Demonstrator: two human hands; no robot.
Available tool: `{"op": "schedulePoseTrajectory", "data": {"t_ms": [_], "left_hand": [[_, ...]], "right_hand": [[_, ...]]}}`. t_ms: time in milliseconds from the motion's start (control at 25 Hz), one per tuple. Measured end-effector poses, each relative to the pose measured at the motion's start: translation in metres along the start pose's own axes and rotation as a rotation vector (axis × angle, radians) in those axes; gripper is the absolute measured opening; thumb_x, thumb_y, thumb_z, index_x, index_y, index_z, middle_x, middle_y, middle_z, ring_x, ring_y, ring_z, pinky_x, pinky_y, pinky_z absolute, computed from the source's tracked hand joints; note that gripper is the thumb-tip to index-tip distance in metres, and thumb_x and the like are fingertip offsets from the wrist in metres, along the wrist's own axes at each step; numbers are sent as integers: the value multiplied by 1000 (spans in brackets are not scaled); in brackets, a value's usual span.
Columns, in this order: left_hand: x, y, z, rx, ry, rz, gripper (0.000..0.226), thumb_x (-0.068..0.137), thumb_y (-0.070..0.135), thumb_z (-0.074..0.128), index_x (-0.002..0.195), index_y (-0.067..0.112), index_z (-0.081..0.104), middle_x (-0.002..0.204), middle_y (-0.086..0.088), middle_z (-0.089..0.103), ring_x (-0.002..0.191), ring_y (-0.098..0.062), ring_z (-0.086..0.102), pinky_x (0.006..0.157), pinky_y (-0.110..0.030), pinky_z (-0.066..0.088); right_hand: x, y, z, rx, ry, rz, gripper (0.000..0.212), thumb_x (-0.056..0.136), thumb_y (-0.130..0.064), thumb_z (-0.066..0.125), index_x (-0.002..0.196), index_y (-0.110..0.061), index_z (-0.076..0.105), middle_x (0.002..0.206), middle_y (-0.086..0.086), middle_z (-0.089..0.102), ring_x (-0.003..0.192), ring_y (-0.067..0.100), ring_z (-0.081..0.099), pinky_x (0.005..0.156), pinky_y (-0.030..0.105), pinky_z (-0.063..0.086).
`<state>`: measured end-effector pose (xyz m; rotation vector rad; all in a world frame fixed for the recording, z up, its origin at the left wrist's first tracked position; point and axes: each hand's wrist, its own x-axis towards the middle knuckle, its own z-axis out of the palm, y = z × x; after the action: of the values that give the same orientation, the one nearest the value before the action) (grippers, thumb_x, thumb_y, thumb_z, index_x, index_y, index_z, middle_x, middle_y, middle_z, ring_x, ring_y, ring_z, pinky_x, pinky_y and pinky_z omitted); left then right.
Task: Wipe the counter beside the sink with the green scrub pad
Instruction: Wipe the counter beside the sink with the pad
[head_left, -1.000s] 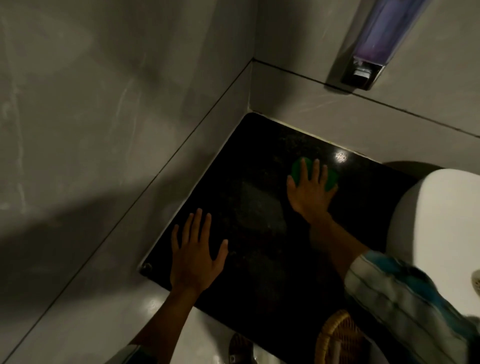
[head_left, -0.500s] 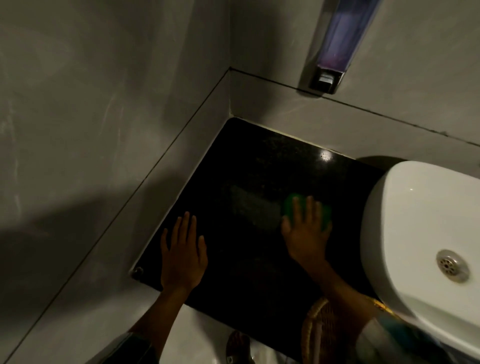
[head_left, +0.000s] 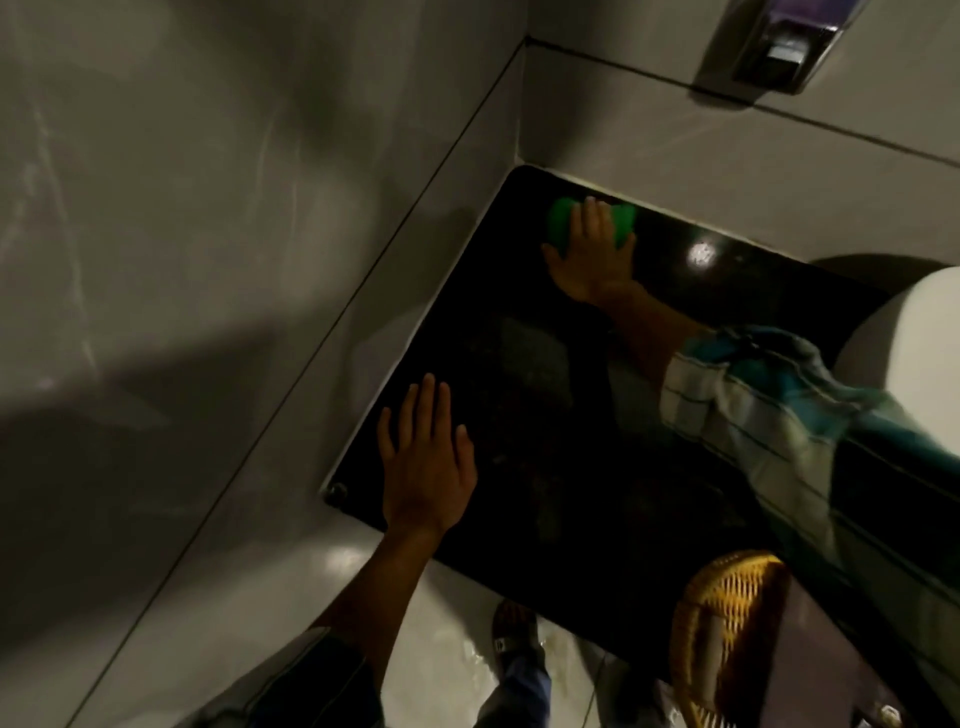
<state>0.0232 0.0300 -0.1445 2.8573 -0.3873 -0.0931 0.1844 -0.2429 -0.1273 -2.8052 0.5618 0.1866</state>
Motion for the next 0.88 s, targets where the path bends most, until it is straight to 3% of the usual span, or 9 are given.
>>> {"op": "schedulePoseTrajectory", "data": {"t_ms": [160,360,440,520,640,760,880], "left_hand": [[-2,-2,-2,-9,-3,5,53,98,33,23,148,16,25,159,-3,26,147,-19,20,119,-49,15],[-3,0,-2,-42,39,8,54,98,33,19,147,13,30,157,-5,31,146,-22,25,119,-49,16],[-4,-3,0,-56,43,4,56,98,38,17,146,13,31,156,-5,33,145,-21,25,119,-49,16],[-4,-2,2,-48,37,0,58,98,42,15,147,13,30,156,-4,32,146,-20,23,120,-47,13],[-5,2,-6,-93,38,11,56,99,38,19,146,9,31,156,-7,32,146,-22,22,120,-46,13],[-38,-6,-13,-140,115,-2,51,99,28,27,143,4,36,152,-12,38,144,-25,29,119,-46,21],[-90,-26,-11,-157,111,-44,56,98,34,22,142,2,36,151,-15,38,143,-27,30,118,-44,22]], "right_hand": [[-93,-38,26,-67,-39,-258,72,93,-52,31,152,-13,13,163,8,9,150,24,3,114,63,10],[-268,-19,61,-15,43,-221,69,89,-51,35,147,-13,31,157,12,29,146,27,23,112,62,21],[-261,33,51,-40,142,-19,71,90,-49,41,148,-10,30,157,15,28,145,31,24,113,61,17],[-234,83,29,30,162,314,75,94,-47,42,150,-5,17,159,21,14,148,35,11,115,64,10],[-207,91,14,218,133,579,80,94,-47,42,151,-2,9,161,21,3,148,34,-1,113,68,11],[-214,42,28,184,86,487,84,92,-53,38,151,-4,4,162,18,-1,149,32,-6,112,68,6],[-222,-1,32,119,-69,158,80,94,-56,28,152,-12,-5,162,9,-13,148,25,-15,115,61,-3]]}}
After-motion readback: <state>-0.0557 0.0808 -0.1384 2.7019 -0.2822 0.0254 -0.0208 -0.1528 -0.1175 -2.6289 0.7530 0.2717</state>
